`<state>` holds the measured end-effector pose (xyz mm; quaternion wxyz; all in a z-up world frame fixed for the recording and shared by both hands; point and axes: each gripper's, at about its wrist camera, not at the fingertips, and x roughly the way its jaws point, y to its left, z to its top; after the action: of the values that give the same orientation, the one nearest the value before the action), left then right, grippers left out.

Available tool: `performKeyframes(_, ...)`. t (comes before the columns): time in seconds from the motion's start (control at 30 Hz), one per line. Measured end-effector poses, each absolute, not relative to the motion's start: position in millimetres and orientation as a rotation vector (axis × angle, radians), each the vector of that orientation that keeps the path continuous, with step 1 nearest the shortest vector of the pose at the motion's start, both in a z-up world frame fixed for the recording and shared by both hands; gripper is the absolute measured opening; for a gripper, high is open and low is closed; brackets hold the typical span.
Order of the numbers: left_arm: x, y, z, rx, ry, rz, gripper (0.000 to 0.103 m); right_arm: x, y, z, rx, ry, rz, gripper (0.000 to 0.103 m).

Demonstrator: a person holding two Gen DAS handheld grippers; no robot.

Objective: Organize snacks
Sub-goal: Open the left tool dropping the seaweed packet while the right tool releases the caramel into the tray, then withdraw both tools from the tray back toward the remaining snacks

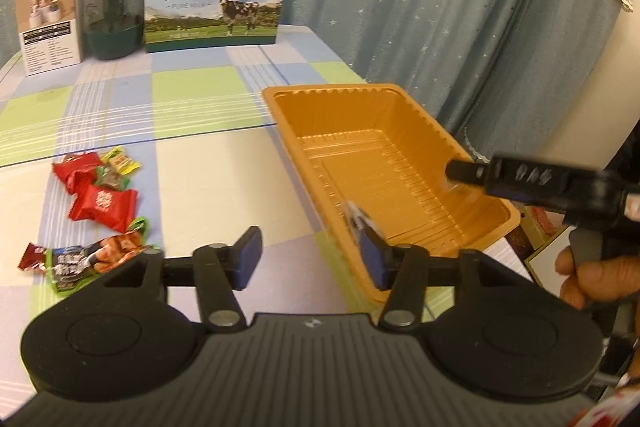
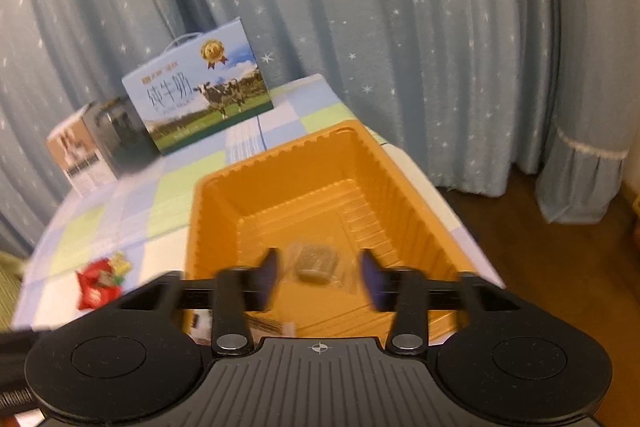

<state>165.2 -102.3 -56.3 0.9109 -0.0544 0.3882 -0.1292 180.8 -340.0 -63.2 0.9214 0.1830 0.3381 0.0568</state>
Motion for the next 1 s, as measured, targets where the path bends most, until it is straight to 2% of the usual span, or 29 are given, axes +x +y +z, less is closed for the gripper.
performKeyframes(0.27,146,-83,-55,-0.093,0.794,-0.207,0.065,163,-340,-54,0.392,0.703,0.059,0.068)
performKeyframes(1.0,74,-3,-33,-0.114,0.766,-0.076,0.071,83,-267,-27,0.304,0.723,0.167,0.068)
